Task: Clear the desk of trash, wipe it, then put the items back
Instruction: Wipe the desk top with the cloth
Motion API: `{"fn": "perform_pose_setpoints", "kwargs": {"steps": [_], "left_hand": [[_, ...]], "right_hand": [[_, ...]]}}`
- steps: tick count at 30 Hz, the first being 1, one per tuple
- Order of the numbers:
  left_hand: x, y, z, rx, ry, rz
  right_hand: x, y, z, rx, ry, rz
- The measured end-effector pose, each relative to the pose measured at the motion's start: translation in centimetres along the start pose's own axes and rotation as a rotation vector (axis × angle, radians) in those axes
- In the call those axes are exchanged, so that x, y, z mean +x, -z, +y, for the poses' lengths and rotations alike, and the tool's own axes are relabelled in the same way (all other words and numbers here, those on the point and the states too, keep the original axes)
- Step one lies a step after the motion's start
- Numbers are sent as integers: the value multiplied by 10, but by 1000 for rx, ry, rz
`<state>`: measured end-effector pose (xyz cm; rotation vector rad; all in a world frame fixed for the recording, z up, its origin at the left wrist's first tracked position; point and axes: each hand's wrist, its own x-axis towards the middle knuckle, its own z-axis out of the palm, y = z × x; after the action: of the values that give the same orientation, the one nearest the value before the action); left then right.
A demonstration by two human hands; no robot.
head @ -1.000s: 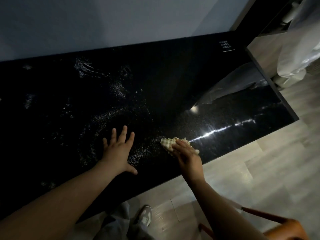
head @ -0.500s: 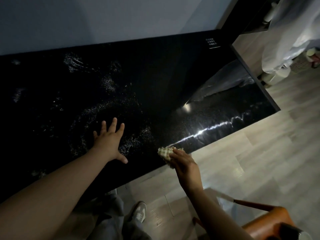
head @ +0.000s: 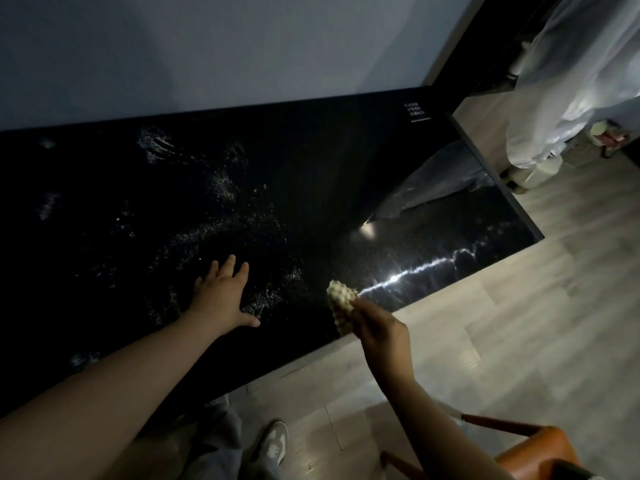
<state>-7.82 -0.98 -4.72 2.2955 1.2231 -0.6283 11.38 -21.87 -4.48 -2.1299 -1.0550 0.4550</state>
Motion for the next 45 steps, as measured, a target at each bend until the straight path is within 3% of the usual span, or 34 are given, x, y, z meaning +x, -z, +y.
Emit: {"fn": "perform_pose_setpoints", "kwargs": {"steps": [16,35,45], "left_hand": [[38,86,-96,-87,77,122],[140,125,-139,-122,235,66],[151,118,-140,-86,262,48]], "right_hand": [[151,-72,-130,78,115,-52],[397,-176,-182,-104,387,-179],[460,-225,-196,-214,461,-257]]}}
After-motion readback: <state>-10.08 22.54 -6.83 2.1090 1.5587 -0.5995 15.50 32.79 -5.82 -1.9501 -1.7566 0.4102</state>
